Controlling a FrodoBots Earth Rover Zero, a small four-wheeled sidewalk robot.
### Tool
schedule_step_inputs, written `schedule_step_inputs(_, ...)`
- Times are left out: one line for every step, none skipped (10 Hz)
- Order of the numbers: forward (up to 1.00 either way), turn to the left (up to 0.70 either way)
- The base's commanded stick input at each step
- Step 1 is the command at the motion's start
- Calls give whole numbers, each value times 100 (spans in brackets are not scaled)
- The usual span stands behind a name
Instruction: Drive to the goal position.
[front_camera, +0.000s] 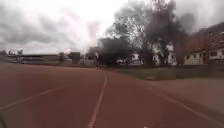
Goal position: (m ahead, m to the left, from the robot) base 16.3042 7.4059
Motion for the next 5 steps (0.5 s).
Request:
schedule_step_inputs(70, 0)
schedule_step_inputs(70, 0)
schedule_step_inputs(70, 0)
schedule_step_inputs(70, 0)
schedule_step_inputs(70, 0)
